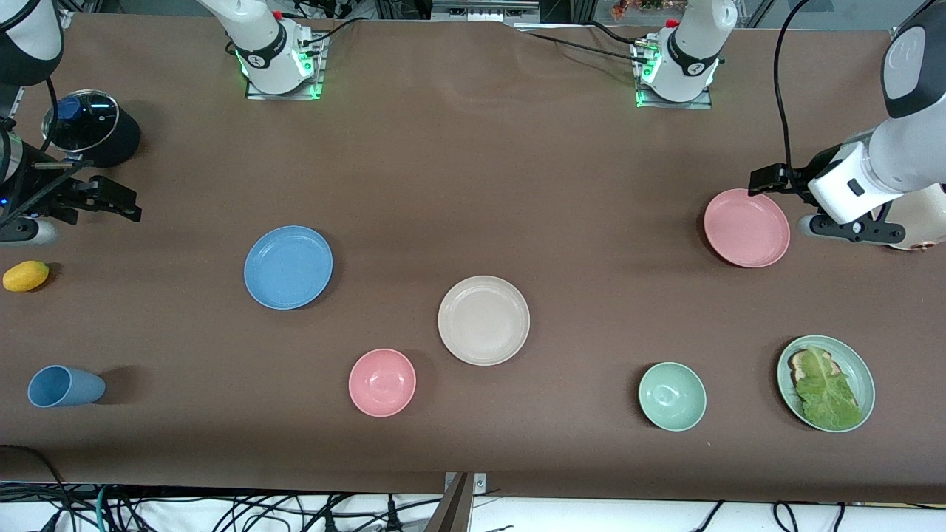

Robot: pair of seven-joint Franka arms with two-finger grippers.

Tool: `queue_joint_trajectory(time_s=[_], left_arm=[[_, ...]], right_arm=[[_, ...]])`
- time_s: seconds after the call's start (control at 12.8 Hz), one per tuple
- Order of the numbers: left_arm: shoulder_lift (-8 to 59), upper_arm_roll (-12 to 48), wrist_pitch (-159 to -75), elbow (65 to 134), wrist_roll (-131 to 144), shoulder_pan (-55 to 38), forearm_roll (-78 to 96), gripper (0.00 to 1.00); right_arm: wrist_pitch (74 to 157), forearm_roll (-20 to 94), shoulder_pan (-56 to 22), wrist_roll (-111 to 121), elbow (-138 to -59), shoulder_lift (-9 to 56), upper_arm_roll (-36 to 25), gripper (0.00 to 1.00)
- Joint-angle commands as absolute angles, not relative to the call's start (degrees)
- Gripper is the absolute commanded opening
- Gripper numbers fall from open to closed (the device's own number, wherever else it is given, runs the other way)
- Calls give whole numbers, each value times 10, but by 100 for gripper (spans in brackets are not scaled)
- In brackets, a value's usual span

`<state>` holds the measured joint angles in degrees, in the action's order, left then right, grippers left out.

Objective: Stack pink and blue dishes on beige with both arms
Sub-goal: 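Move the left gripper down to the rim of the pink plate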

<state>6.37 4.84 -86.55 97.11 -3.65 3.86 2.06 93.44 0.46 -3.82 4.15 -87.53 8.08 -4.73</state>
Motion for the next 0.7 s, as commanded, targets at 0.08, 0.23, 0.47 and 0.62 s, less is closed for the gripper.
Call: queue_joint_trajectory(time_s=[0.08,0.23,0.47,0.62], left_arm=[[107,51,-888,956,-128,98,7,100],[123,51,-896,956,-153,125,11,100],[148,52,-923,964,-235,165,37,100],[165,52,-943,976,-278,196,71,100]], right_arm=[[940,6,-34,35,-879,77,-46,100],[940,6,-34,35,-879,76,-46,100],[940,6,-34,35,-879,76,-46,100],[940,6,-34,35,-879,76,-46,100]])
